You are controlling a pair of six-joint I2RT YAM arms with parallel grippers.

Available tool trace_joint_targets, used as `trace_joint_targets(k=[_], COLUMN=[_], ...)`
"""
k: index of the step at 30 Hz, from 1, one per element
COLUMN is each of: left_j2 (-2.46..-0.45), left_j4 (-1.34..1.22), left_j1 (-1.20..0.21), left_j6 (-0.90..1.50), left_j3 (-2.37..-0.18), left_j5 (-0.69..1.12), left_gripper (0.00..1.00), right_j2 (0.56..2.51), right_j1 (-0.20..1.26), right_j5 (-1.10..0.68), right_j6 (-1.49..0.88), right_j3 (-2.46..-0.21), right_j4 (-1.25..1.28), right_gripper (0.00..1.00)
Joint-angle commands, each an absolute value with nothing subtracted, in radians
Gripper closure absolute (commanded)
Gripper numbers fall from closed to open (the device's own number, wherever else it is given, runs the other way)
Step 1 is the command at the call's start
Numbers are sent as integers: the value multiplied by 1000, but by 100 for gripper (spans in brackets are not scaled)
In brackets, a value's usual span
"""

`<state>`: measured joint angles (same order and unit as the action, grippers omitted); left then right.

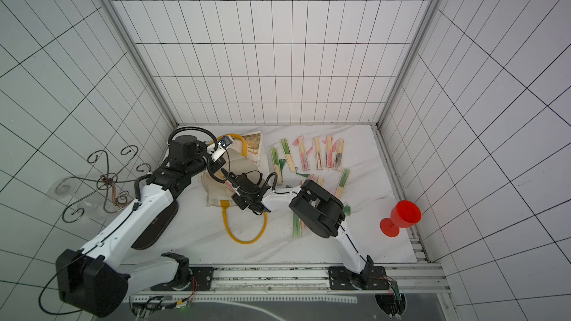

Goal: Take out the folding fans from the tote bags
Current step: Pick up the folding fan from the canvas bag.

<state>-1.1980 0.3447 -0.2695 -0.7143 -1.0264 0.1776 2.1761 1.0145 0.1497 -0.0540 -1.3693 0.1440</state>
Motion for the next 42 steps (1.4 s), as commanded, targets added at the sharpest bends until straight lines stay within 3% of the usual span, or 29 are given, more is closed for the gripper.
trace_joint_targets(k=[1,4,14,29,42], left_j2=[-1196,-1203,-1212,-1233,-1223], left_j4=[321,322,322,321,280], left_j1=[-277,-276,-276,-276,-277], left_j6=[-713,-713,-713,-696,-706], left_j3=[-1071,-1071,-1074,-1089,-1065], left_j5=[210,210,198,121,59], left_gripper=[100,100,100,100,100], right_j2=[2224,2228,2251,2114,2023], right_j1=[1017,1009,1005,1023,1041], right_j5=[152,104,69,0,13], right_j6=[-28,-46,-42,-47,-83], right_j3=[-1439,-1445,-1467,-1416,-1408], right_j4=[92,94,41,-50,-174], right_gripper=[46,46,71,93,100])
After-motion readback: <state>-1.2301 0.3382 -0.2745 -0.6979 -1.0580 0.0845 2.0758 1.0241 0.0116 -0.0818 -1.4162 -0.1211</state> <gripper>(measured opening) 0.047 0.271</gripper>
